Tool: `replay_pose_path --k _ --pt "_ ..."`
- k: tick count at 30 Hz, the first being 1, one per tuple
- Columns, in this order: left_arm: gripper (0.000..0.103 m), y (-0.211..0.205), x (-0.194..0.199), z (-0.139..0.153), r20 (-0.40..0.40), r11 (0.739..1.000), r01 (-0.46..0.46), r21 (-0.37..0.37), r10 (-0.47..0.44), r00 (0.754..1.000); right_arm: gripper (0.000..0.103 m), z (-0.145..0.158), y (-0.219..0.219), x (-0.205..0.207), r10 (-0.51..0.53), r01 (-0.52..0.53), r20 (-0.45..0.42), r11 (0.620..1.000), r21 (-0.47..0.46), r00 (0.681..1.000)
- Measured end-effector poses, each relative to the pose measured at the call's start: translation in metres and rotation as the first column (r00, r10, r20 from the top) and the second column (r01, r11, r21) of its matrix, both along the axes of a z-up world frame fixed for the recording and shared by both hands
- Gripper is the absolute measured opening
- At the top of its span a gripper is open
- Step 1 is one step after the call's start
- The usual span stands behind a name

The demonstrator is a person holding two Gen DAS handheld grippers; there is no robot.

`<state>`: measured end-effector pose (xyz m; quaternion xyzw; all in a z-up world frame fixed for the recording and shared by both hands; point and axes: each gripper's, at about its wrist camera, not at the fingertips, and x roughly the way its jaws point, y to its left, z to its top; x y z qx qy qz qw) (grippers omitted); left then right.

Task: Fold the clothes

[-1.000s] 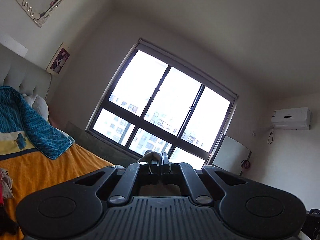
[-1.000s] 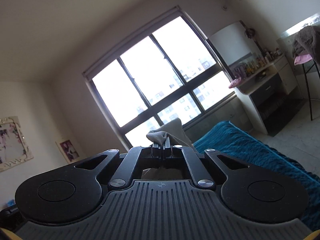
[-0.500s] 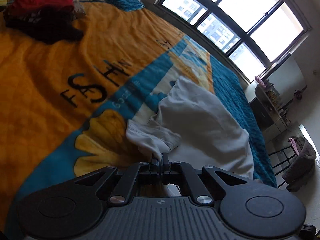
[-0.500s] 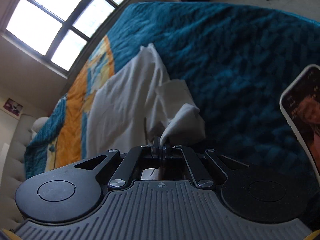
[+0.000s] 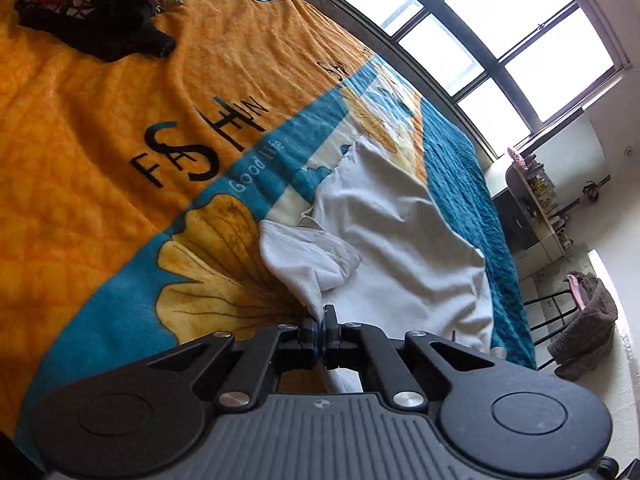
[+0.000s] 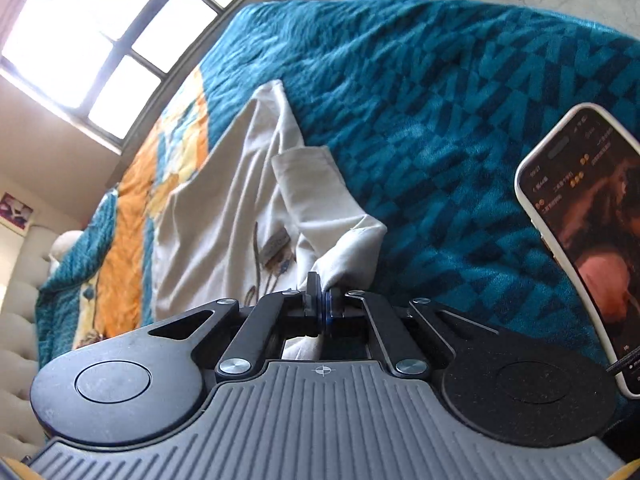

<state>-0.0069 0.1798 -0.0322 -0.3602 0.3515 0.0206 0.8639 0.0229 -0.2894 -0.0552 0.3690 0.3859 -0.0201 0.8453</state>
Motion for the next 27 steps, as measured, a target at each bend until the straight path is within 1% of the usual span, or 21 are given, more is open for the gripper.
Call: replay_pose_path --k 3,6,7,10,11,12,13,14,15,16,17,18,19,20,21,22,23,24,25,26,27 --pt "0.0 0.003 -0.012 0.016 0.018 1.0 0.022 -0.016 -0.022 1.0 0.001 0.016 -0.002 -0.015 0.003 -0.003 0.022 1.0 -0.013 1.0" --pt "0.0 -0.001 -0.026 0.014 -0.009 0.999 0.037 0.026 -0.037 0.999 0.001 0.031 -0.005 -0.03 0.006 -0.005 0.044 1.0 -0.025 0.999" --pt "0.0 -0.004 -0.028 0.009 -0.032 0.998 0.041 0.053 -0.039 0.999 0.001 0.037 -0.006 -0.035 0.007 -0.006 0.051 1.0 -0.029 0.999" --pt "0.001 -0.014 -0.026 -0.014 -0.135 0.988 0.065 0.141 -0.046 0.99 0.001 0.028 -0.005 -0.044 0.018 -0.017 0.022 0.997 -0.073 1.0" --pt "0.004 -0.018 -0.027 -0.021 -0.165 0.983 0.071 0.17 -0.043 0.985 0.001 0.025 -0.004 -0.046 0.026 -0.025 0.012 0.996 -0.09 1.0" --pt "0.004 -0.022 -0.029 -0.022 -0.177 0.976 0.083 0.202 -0.047 0.983 0.002 0.023 -0.004 -0.048 0.033 -0.033 0.002 0.994 -0.106 0.999" --pt "0.005 -0.026 -0.033 -0.019 -0.181 0.967 0.102 0.235 -0.059 0.982 0.007 0.02 -0.003 -0.05 0.04 -0.041 -0.009 0.992 -0.123 0.999" --pt "0.008 -0.03 -0.037 -0.017 -0.186 0.956 0.12 0.268 -0.071 0.98 0.013 0.017 -0.003 -0.052 0.047 -0.05 -0.019 0.989 -0.139 0.999" --pt "0.014 -0.032 -0.042 -0.011 -0.186 0.948 0.14 0.286 -0.088 0.979 0.016 0.015 -0.002 -0.055 0.054 -0.058 -0.029 0.986 -0.155 0.998" --pt "0.017 -0.033 -0.046 -0.003 -0.183 0.942 0.162 0.295 -0.11 0.977 0.017 0.012 -0.002 -0.057 0.061 -0.067 -0.04 0.983 -0.171 0.997" --pt "0.02 -0.034 -0.051 0.005 -0.18 0.935 0.183 0.305 -0.132 0.975 0.02 0.018 -0.002 -0.063 0.069 -0.073 -0.033 0.982 -0.174 0.997" --pt "0.021 -0.036 -0.055 0.015 -0.183 0.926 0.223 0.305 -0.173 0.968 0.028 0.029 -0.002 -0.072 0.08 -0.082 -0.018 0.98 -0.182 0.997" --pt "0.021 -0.037 -0.059 0.025 -0.186 0.916 0.269 0.296 -0.221 0.957 0.031 0.04 -0.001 -0.08 0.098 -0.097 -0.005 0.977 -0.191 0.995" --pt "0.024 -0.04 -0.062 0.035 -0.172 0.901 0.316 0.296 -0.275 0.946 0.031 0.051 0.001 -0.088 0.119 -0.114 0.013 0.974 -0.197 0.993" --pt "0.032 -0.044 -0.066 0.046 -0.149 0.88 0.364 0.304 -0.334 0.931 0.031 0.063 0.004 -0.098 0.142 -0.129 0.049 0.97 -0.208 0.989" --pt "0.034 -0.048 -0.071 0.057 -0.126 0.856 0.41 0.314 -0.391 0.912 0.031 0.073 0.008 -0.105 0.17 -0.145 0.09 0.96 -0.24 0.981" --pt "0.038 -0.053 -0.073 0.064 -0.101 0.833 0.432 0.345 -0.424 0.9 0.031 0.084 0.012 -0.112 0.2 -0.159 0.13 0.948 -0.276 0.971" --pt "0.042 -0.059 -0.073 0.069 -0.075 0.811 0.436 0.39 -0.444 0.893 0.033 0.085 0.018 -0.113 0.233 -0.178 0.148 0.932 -0.315 0.961" --pt "0.043 -0.065 -0.072 0.07 -0.043 0.795 0.425 0.432 -0.453 0.89 0.034 0.086 0.024 -0.112 0.266 -0.196 0.162 0.915 -0.354 0.95" --pt "0.043 -0.071 -0.068 0.066 -0.021 0.792 0.403 0.459 -0.443 0.896 0.034 0.087 0.031 -0.111 0.3 -0.213 0.174 0.895 -0.393 0.938" --pt "0.038 -0.078 -0.061 0.058 -0.014 0.798 0.377 0.47 -0.421 0.907 0.028 0.079 0.039 -0.105 0.317 -0.232 0.148 0.879 -0.417 0.937"
